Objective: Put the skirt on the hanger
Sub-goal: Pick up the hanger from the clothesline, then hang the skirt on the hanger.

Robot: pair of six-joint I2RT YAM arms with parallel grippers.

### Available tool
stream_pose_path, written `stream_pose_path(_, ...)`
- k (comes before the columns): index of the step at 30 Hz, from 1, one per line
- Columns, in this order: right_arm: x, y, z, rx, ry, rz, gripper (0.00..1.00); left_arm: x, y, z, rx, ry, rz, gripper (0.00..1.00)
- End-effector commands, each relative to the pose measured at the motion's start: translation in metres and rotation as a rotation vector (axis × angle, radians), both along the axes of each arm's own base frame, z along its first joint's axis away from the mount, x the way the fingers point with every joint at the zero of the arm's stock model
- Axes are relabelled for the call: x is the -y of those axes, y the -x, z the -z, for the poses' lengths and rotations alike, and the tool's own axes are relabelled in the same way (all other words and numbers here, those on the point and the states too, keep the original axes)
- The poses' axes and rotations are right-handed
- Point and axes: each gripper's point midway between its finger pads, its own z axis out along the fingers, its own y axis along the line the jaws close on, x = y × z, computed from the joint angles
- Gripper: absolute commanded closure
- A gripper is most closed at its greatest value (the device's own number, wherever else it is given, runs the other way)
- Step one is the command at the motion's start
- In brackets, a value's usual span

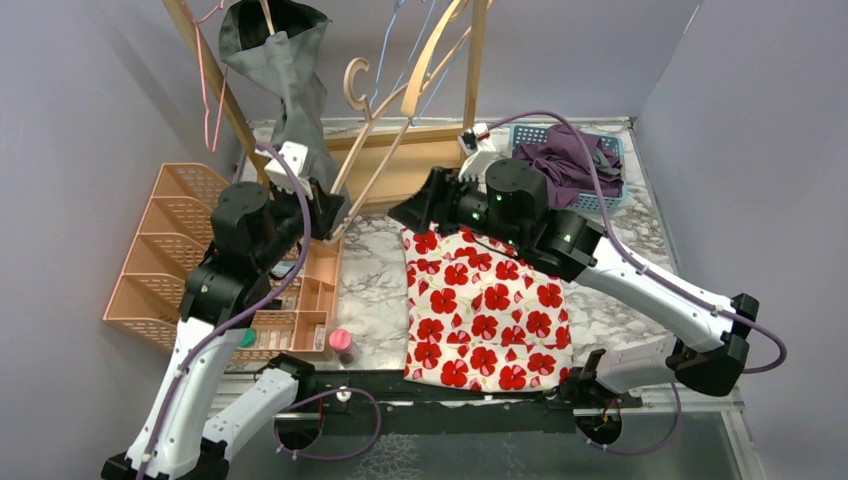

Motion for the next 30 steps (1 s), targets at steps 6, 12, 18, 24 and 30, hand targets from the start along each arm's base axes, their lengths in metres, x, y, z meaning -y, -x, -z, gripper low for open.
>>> stream_pose_path(6,-0.066,-0.025,-0.048,-0.158,-0.225,0.020,0.34,-0.010,0.044,0.019,0.016,0.026,0.029,1.00)
stream_pose_path(12,-0.106,-0.030,-0.042,-0.254,-0.311,-0.042,0.34,-0.011,0.054,0.027,0.027,0.019,0.050,1.00)
stream_pose_path(18,-0.125,-0.036,-0.034,-0.312,-0.362,-0.055,0.35,-0.008,0.057,0.035,0.015,0.017,0.072,1.00)
stream_pose_path(24,-0.130,-0.035,-0.022,-0.365,-0.395,-0.055,0.47,-0.008,0.061,0.037,0.021,0.015,0.087,1.00)
stream_pose_path(30,-0.117,-0.031,-0.010,-0.386,-0.401,-0.034,0.75,-0.003,0.067,0.036,0.034,0.017,0.127,0.73)
